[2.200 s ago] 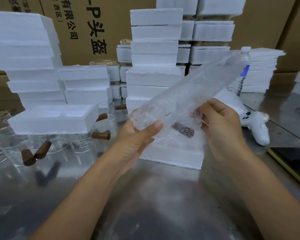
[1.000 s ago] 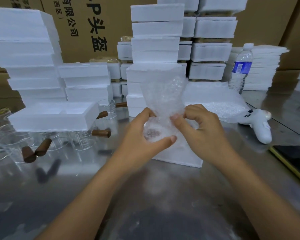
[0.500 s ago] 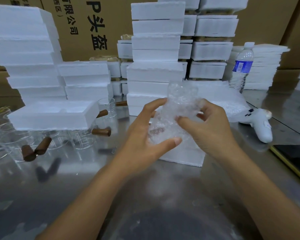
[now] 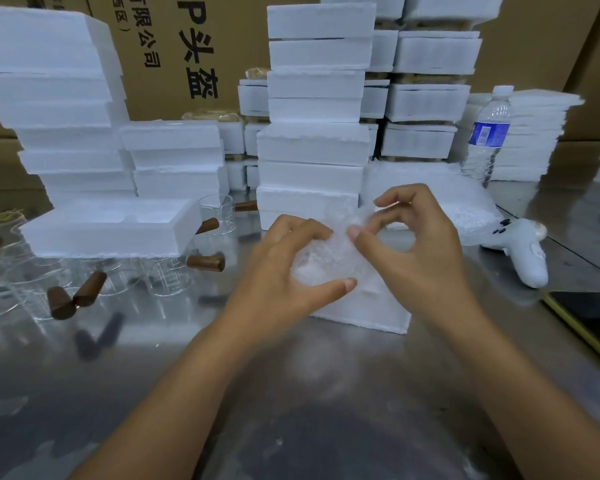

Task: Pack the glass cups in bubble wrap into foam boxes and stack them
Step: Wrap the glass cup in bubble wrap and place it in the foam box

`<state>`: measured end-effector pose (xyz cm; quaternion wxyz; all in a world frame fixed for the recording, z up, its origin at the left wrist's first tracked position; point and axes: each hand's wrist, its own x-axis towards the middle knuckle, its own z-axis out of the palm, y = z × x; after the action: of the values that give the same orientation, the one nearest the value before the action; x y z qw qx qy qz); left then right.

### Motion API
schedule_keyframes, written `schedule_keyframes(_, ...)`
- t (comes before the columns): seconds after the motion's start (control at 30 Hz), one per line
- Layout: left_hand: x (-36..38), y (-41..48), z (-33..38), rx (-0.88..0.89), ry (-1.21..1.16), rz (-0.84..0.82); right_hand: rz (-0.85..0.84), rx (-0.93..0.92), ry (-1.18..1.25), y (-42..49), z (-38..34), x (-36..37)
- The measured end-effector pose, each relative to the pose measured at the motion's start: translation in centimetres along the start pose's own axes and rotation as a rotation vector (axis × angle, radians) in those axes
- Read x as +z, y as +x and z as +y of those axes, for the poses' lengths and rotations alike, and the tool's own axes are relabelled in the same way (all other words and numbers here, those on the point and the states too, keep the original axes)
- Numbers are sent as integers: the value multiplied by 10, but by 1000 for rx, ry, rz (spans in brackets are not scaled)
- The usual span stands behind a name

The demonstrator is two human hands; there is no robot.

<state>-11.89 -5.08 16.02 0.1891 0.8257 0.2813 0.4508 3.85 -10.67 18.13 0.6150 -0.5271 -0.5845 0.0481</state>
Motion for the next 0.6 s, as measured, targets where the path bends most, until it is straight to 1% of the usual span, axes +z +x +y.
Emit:
schedule_keyframes(0.1,1,-1,1,20,-2,-7,-52,6,-16,1,1,1)
schedule_keyframes(0.27,5,0,-1,-64,-179,15,-131,-79,-41,-3,-5,8)
schedule_keyframes(0.37,7,0,-1,-56,-214,35,-176,-144,-137,-7,-2,12)
schedule_keyframes(0.5,7,-2,6,-13,-221,6,-312,-125,-324,-10,3,17)
schedule_keyframes(0.53,8,-2,7,-10,-219,-4,-330,-128,-327,-10,4,18)
schedule_keyframes(0.6,8,-1,9,-25,-231,-3,-282,-122,-219,-9,1,17)
